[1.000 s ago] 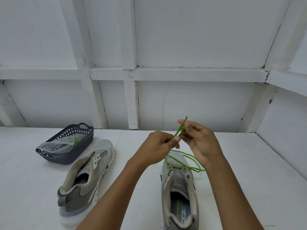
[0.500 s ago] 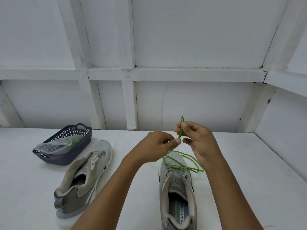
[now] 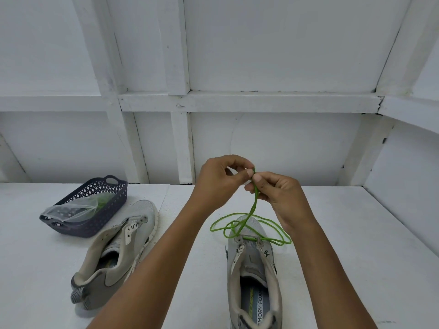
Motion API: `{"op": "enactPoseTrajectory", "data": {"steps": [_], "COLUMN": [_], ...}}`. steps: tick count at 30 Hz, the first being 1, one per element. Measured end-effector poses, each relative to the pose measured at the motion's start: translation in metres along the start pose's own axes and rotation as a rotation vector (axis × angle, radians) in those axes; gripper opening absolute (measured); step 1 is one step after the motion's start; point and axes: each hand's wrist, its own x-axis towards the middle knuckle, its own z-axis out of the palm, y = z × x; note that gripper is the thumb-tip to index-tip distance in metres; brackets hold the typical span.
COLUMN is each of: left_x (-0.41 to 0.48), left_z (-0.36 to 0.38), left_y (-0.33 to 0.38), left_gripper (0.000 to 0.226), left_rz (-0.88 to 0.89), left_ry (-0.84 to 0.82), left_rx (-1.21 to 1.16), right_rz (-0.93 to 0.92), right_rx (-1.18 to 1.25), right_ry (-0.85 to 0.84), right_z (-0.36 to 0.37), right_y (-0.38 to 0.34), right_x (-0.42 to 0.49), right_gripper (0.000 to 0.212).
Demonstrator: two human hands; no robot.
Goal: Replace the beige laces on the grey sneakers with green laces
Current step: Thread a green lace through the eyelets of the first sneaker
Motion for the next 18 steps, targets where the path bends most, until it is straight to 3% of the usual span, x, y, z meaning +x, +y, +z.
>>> {"op": "enactPoseTrajectory", "data": {"steps": [12, 18], "left_x": [0.0017, 0.0029], "left_z": [-0.0013, -0.0024], "left_y": [-0.0013, -0.0028], "left_gripper": [0.003, 0.009], "left_rz": [-0.106, -0.061], "left_ry": [-0.060, -0.120], "left_rx": [-0.127, -0.142], "right_rz": [0.005, 0.015], "right_rx": [-0.080, -0.086], "right_ry": [-0.030, -0.073], "right_z": [0.0005, 0.0001], "right_y": [-0.0013, -0.0030], "right_x": [0.0045, 0.0036], "right_gripper": [0.019, 0.026]}}
